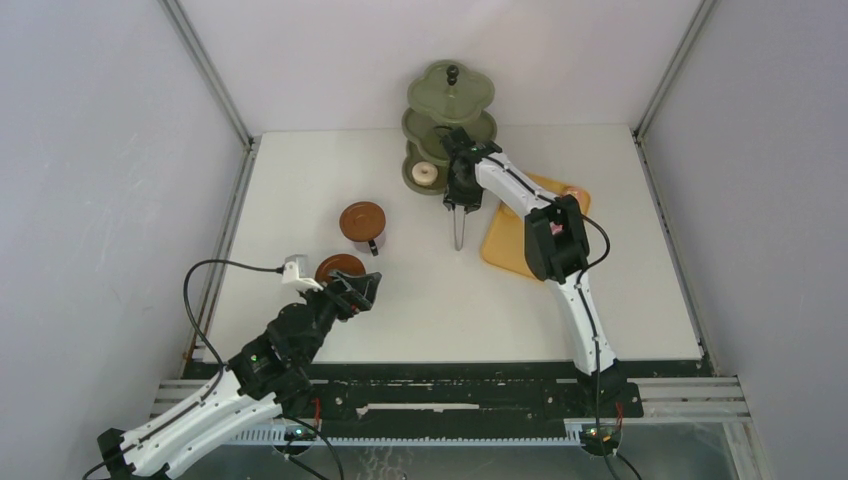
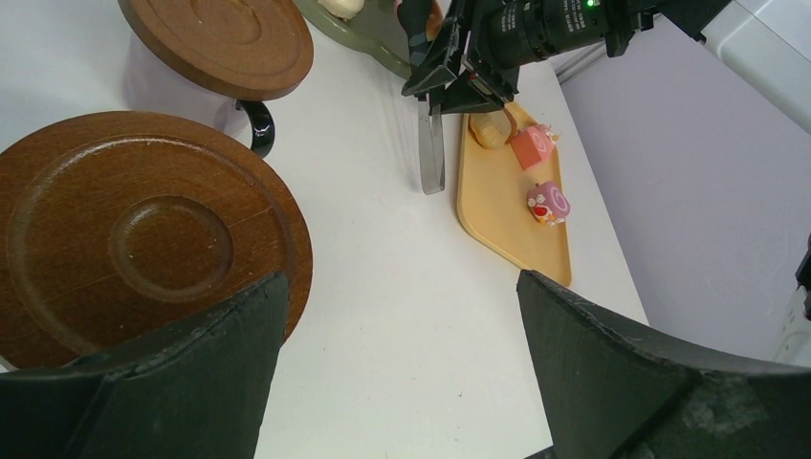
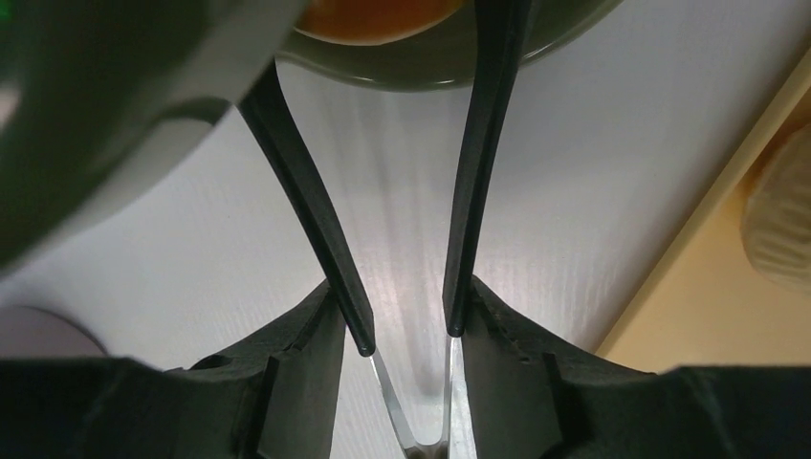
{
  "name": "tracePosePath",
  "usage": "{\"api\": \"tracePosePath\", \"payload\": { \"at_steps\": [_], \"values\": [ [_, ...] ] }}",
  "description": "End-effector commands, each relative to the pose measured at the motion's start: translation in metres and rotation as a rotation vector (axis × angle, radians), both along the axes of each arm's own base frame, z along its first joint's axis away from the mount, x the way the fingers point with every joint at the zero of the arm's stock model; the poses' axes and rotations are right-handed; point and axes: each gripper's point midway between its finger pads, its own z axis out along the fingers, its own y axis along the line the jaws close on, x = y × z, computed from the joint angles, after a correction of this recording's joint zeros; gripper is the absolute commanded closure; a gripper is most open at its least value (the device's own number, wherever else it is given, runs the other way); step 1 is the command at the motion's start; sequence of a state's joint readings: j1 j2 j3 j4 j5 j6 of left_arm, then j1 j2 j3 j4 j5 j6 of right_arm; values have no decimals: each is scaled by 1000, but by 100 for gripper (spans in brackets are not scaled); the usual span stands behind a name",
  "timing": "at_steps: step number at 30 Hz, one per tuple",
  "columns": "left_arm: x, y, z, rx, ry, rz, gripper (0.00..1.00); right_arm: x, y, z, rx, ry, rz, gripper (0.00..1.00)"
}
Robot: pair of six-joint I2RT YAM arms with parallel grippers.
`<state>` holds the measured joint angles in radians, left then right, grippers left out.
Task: Serve the afternoon tea
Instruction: Place the desert on the desert table.
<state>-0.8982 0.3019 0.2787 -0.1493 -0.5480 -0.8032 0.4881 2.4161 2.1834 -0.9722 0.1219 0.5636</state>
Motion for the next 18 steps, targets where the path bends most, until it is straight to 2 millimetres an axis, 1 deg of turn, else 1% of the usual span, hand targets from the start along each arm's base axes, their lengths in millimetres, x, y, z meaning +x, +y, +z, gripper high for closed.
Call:
{"api": "tracePosePath", "payload": {
  "at_steps": [1,10,18],
  "values": [
    [1,3,38,-49,-60,13,6,8,-4,4,7,-11,-3,47],
    [0,1,37,-58,-52,4,7,5,-7,1,1,-6,-1,38],
    [-1,-1,36,-65,-45,-6,8,4,-13,4,-5,-10,-6,37]
  ]
}}
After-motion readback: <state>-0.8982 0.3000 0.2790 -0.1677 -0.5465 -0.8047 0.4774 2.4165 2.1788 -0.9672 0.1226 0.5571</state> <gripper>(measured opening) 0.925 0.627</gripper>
